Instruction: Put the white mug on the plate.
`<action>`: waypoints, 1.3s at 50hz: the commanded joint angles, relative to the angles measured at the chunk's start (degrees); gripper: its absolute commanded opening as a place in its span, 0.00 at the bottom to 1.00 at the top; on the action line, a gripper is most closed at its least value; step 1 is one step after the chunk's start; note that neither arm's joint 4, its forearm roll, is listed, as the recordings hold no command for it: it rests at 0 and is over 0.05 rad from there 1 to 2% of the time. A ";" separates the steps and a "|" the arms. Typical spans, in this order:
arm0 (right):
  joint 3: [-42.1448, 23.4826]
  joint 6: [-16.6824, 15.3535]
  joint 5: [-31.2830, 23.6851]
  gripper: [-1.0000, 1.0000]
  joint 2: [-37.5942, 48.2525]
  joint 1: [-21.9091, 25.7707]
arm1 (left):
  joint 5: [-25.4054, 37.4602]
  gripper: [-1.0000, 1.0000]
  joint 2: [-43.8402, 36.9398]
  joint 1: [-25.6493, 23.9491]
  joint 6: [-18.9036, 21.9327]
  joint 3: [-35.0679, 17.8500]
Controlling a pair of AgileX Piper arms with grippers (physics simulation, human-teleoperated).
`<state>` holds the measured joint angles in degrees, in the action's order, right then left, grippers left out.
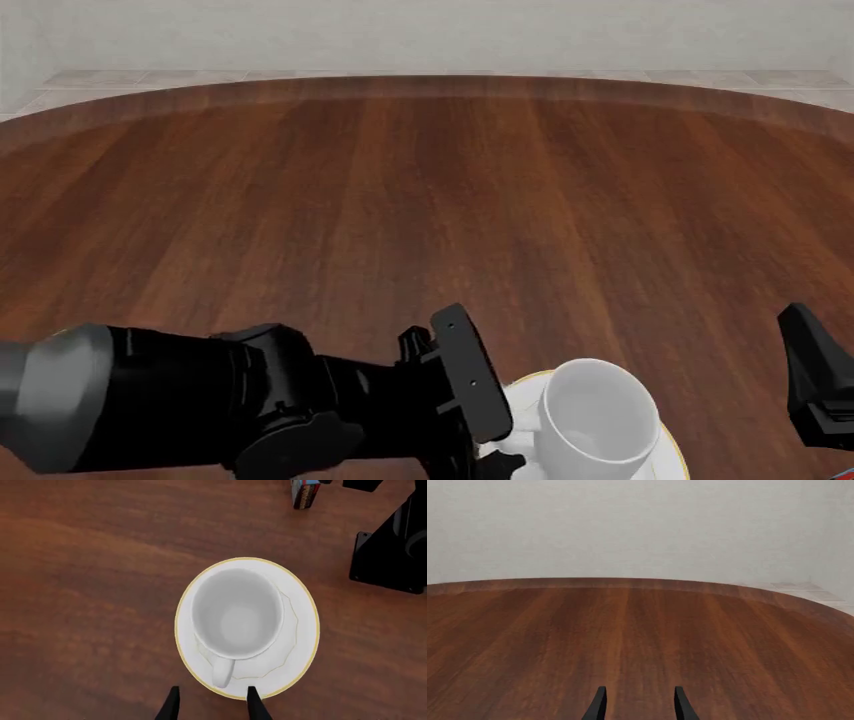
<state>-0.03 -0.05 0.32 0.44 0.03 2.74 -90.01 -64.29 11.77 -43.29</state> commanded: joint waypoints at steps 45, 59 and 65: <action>-0.08 0.00 -0.07 1.00 -0.03 -0.06 | 3.21 1.00 22.47 5.28 -0.95 11.32; -0.27 0.05 -0.32 1.00 -0.06 -0.22 | 2.66 1.00 27.09 5.82 -1.70 15.06; -0.19 0.09 -0.15 1.00 0.03 -0.56 | 2.85 1.00 28.66 6.60 -1.33 16.45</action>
<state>-0.15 -0.24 0.20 0.38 -0.10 5.65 -64.38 -58.85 10.33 -29.38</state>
